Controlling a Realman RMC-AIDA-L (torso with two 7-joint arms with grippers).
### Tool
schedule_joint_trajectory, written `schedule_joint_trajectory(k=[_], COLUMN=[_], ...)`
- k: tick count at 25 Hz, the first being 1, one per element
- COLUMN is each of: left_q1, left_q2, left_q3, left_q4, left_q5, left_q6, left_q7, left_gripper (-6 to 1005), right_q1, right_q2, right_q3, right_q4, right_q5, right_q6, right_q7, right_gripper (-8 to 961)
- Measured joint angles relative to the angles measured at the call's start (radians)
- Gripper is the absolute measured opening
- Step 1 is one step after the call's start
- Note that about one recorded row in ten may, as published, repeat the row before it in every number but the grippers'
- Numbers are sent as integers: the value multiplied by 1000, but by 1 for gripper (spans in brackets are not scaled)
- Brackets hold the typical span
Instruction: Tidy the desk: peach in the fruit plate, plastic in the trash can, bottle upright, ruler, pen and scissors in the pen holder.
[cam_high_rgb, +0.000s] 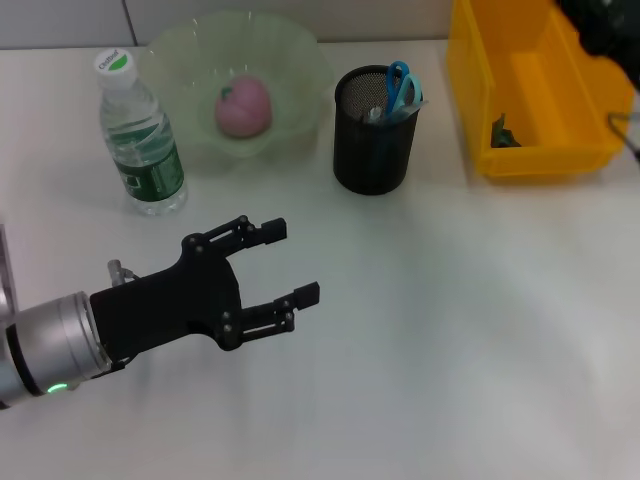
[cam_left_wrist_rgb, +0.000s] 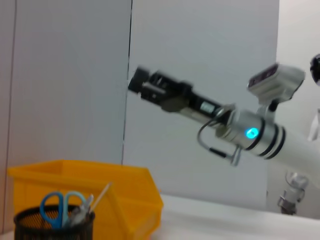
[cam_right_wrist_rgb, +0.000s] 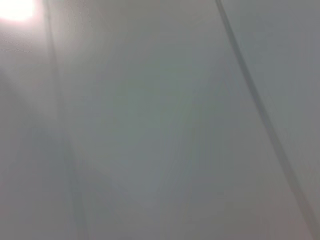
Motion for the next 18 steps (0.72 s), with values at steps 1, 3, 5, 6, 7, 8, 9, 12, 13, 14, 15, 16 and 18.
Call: schedule_joint_trajectory(k=[1, 3, 5, 6, 7, 8, 9, 12, 13, 14, 15, 16, 18], left_q1=[0, 1, 5, 7, 7, 9, 11, 14, 13, 12, 12, 13, 13], left_q2=[0, 0, 1, 2, 2, 3, 4, 5, 5, 5, 6, 7, 8], left_q3=[7, 8, 9, 10, 10, 11, 11, 12, 12, 12, 12, 12, 12], left_q4=[5, 5, 6, 12, 12, 19, 31, 77, 84, 90, 95, 104, 109], left_q5=[3, 3, 5, 11, 11, 18, 26, 62, 72, 86, 98, 115, 125], left_q6=[-8, -10, -13, -12, -12, -12, -9, -2, 1, 7, 14, 26, 33], left_q7=[-4, -5, -8, -23, -23, -35, -52, -114, -125, -132, -136, -145, -153], left_gripper=[797, 797, 797, 797, 797, 797, 797, 797, 797, 797, 797, 797, 797], right_q1=[-25, -42, -62, -73, -81, -91, -101, -119, -121, -123, -122, -117, -113], right_q2=[-8, -16, -29, -36, -42, -49, -55, -71, -76, -80, -81, -84, -84], right_q3=[1, 4, 11, 14, 14, 15, 15, 17, 18, 19, 19, 19, 19], right_q4=[-19, -35, -45, -46, -45, -43, -42, -42, -42, -42, -43, -48, -50], right_q5=[-92, -165, -263, -316, -361, -414, -460, -579, -625, -674, -709, -798, -834], right_q6=[-45, -68, -102, -124, -144, -165, -182, -198, -199, -198, -198, -189, -180], right_q7=[94, 154, 209, 225, 228, 230, 230, 231, 231, 231, 231, 223, 213], right_gripper=[631, 644, 677, 704, 730, 757, 783, 782, 782, 781, 781, 781, 780])
